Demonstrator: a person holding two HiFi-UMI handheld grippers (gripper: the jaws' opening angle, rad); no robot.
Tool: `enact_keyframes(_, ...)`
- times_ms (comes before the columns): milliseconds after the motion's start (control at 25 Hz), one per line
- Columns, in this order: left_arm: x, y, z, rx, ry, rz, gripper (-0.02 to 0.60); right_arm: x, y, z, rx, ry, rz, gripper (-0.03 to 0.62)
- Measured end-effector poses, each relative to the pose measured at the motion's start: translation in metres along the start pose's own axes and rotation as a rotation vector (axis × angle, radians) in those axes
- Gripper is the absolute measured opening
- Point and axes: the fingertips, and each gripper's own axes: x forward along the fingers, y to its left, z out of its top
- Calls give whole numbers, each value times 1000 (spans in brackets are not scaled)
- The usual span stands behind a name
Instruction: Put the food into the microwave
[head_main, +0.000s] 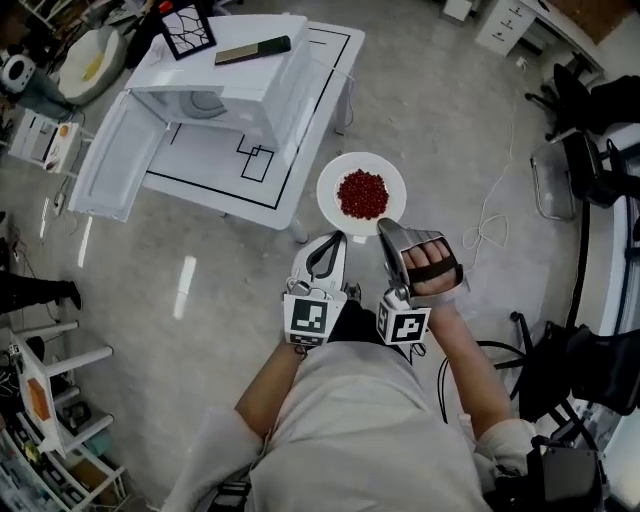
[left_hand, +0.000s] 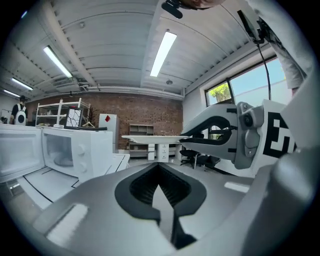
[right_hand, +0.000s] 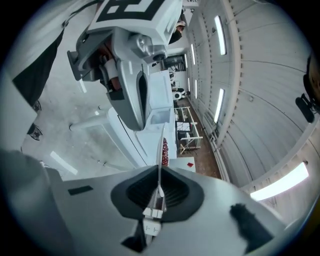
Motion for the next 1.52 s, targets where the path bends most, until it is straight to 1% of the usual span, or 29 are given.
enact_keyframes(80,0,10,-5,-1,14,52,8,16,-4,12,-7,-68,-10,23)
enact_keyframes(200,-7,34,-10,-22,30,156,8,39,-9,37,-22,-181,-23,23)
enact_keyframes(360,-34,79,-19,-49,48,318,8,63,-12,78,-39,-317,-30,23)
enact_keyframes(480,-59,109,-24,-56,49,417,8,77,-13,111,-49,-402,-34,23)
enact_keyframes(640,-88,141,-33,-89,39,528,8,94,-17,154,-64,-482,-26,23)
enact_keyframes(760,-106,168,-40,-107,24,582,8,107,-19,185,-76,-511,-21,23)
enact_keyframes(880,-117,200,-45,-107,12,606,8,122,-21,214,-93,-515,-12,23)
enact_keyframes(960,-123,221,-47,-112,6,605,8,133,-23,229,-101,-499,4,23)
enact_keyframes(1080,-139,260,-45,-134,-11,587,8,150,-30,256,-103,-459,21,23)
enact_keyframes(1240,-157,314,-41,-116,-34,554,8,178,-39,295,-91,-404,28,23)
enact_keyframes(1520,-194,373,-51,-122,-28,489,8,203,-41,359,-80,-342,51,23)
